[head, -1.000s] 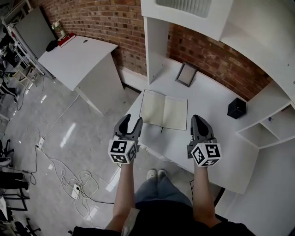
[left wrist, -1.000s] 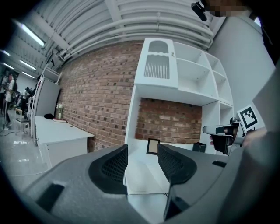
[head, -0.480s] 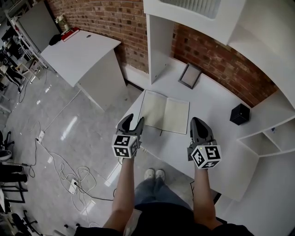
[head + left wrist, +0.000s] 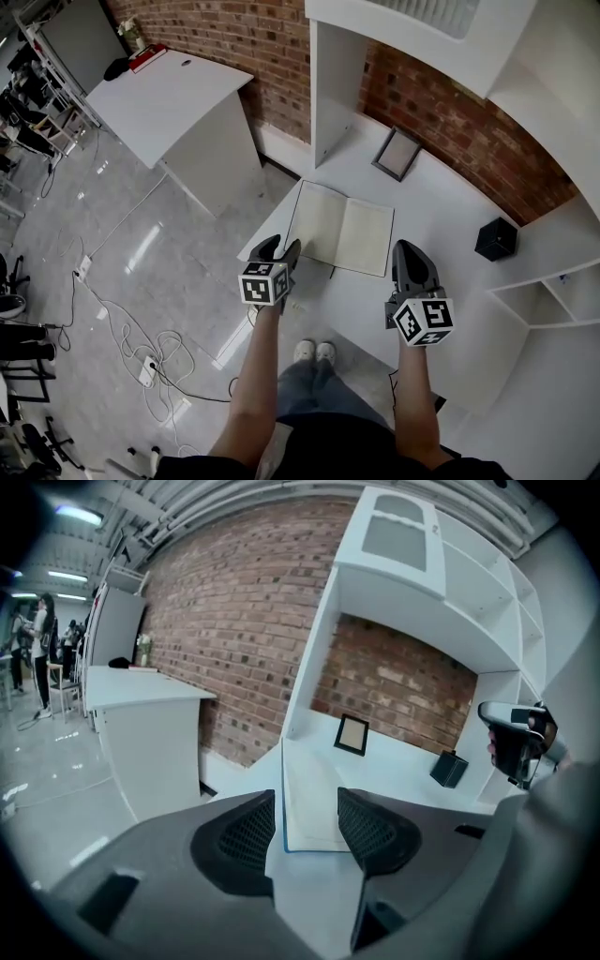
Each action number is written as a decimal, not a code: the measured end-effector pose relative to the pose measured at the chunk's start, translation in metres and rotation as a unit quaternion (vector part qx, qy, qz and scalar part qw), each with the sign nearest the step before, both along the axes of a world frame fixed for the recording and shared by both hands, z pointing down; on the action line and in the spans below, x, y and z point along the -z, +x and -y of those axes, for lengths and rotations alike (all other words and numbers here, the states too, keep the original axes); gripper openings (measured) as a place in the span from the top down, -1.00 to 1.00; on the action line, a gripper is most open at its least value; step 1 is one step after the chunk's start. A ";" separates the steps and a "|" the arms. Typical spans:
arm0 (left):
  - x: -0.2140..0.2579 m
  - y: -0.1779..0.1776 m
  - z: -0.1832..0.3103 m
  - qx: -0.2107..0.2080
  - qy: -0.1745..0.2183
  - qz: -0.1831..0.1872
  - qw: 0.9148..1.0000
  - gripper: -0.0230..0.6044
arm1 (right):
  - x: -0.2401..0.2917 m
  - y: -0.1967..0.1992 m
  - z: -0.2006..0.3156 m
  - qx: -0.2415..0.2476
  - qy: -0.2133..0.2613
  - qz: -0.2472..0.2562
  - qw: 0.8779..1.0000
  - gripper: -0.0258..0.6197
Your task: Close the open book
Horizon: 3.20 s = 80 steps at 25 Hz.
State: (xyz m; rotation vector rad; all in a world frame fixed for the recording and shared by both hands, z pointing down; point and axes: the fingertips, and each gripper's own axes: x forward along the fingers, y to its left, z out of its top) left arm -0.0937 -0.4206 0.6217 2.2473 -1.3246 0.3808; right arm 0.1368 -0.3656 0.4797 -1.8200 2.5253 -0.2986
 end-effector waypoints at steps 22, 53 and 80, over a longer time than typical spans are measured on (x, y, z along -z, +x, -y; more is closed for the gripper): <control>-0.007 0.008 -0.001 -0.008 -0.024 -0.029 0.999 0.73 | -0.005 0.004 0.008 -0.011 -0.004 0.005 1.000 0.92; 0.009 0.234 -0.058 -0.258 -0.028 -0.055 0.964 0.78 | -0.009 0.107 -0.055 -0.136 -0.016 0.000 0.991 0.92; -0.034 0.260 -0.055 -0.280 -0.105 -0.037 0.953 0.52 | -0.008 0.140 -0.066 -0.159 -0.017 -0.008 0.987 0.92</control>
